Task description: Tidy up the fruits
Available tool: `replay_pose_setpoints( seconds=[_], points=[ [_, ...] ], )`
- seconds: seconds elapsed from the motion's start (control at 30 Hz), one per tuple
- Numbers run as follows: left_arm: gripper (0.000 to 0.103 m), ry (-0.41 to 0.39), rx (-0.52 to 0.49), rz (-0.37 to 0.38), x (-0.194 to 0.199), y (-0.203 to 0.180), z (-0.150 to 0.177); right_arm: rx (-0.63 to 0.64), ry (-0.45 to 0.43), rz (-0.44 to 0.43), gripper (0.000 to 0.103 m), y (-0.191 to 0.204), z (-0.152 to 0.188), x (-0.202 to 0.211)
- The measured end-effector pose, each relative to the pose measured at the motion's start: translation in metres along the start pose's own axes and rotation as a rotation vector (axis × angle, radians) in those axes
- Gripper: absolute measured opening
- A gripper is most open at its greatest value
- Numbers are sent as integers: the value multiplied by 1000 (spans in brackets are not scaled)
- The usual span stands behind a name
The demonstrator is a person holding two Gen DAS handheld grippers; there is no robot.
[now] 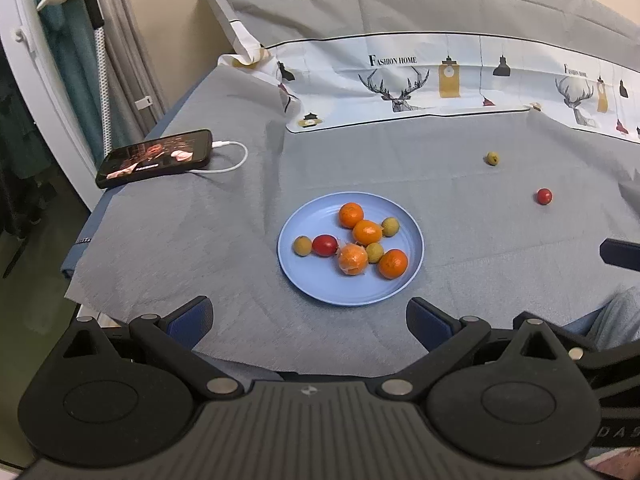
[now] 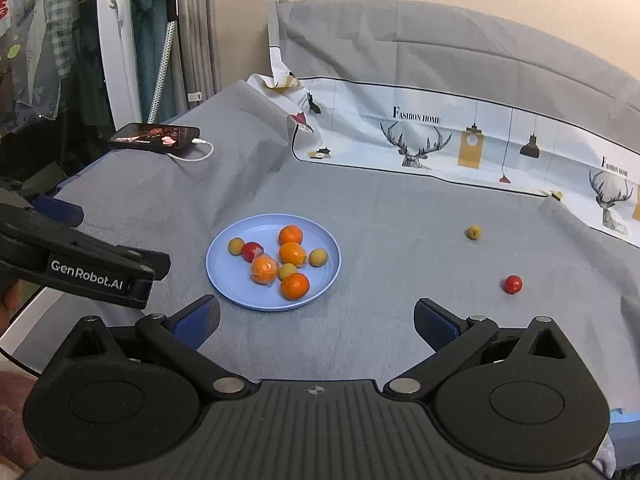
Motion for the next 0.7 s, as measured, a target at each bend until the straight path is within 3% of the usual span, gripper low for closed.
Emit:
replay_pose_setpoints(
  seconds=[0.7],
  points=[
    [103, 101, -60, -1, -47, -34, -25, -148, 39, 13, 102, -46, 4, -34]
  ],
)
Point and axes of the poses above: each gripper's, at about its wrist camera, not at the fingertips, and x roughly against the way its jaws point, y to its left, z to its underside, the point moved 1 cm from there along -x, roughly the way its jaws point, and after that the axes turned 10 degrees about -z, right-handed, at the moved point
